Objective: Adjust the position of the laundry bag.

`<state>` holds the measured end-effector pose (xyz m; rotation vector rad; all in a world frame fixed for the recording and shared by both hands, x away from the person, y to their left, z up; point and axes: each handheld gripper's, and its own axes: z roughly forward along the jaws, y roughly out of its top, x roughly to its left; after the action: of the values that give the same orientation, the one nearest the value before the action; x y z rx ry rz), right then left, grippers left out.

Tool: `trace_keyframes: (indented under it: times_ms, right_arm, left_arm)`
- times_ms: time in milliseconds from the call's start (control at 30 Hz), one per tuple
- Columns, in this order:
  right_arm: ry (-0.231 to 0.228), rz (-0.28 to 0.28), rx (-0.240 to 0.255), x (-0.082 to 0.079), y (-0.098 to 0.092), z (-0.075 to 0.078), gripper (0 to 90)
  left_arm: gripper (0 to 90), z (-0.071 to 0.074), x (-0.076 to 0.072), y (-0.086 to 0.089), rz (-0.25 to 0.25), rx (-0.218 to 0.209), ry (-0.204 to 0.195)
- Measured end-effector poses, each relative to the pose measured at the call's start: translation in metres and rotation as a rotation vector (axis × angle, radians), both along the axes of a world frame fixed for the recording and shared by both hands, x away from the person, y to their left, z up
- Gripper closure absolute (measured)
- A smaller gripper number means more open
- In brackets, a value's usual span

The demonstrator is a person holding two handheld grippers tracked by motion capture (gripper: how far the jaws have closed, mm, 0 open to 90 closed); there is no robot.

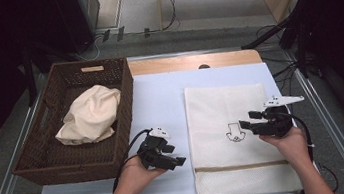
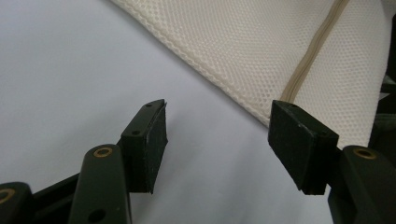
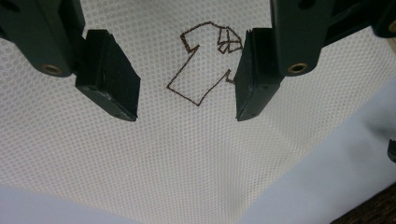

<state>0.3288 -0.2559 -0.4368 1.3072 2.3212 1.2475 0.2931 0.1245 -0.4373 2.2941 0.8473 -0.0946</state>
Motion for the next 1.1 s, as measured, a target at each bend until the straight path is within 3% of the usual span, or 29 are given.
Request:
trace_keyframes:
  times_ms: [233, 533, 633, 700, 867, 1000, 1100]
  right_arm:
    - [0.020, -0.012, -0.024, 0.0017, 0.0024, -0.0015, 41.7]
    - [0.023, -0.015, -0.021, 0.0031, 0.0027, -0.0022, 41.8]
    - [0.026, -0.016, -0.026, 0.0030, 0.0030, -0.0025, 41.8]
    - [0.035, -0.025, -0.035, 0.0032, 0.0032, -0.0031, 42.0]
    - [0.040, -0.025, -0.032, 0.0042, 0.0027, -0.0035, 42.8]
    - [0.043, -0.024, -0.031, 0.0041, 0.0036, -0.0039, 42.9]
    - [0.042, -0.025, -0.032, 0.0044, 0.0028, -0.0039, 42.9]
  left_arm:
    - [38.0, -0.0026, -0.0023, 0.0048, 0.039, -0.019, -0.007]
    - [43.3, -0.0029, -0.0037, 0.0038, 0.035, -0.012, -0.002]
    - [43.2, -0.0021, -0.0043, 0.0030, 0.038, -0.010, -0.021]
    - [42.6, -0.0009, -0.0031, 0.0018, 0.034, -0.034, -0.021]
    - [42.3, -0.0028, -0.0028, 0.0003, 0.012, 0.002, -0.022]
    - [42.6, -0.0030, -0.0022, 0.0026, 0.042, -0.026, -0.010]
    - [42.5, -0.0036, -0.0020, 0.0019, 0.043, 0.000, -0.025]
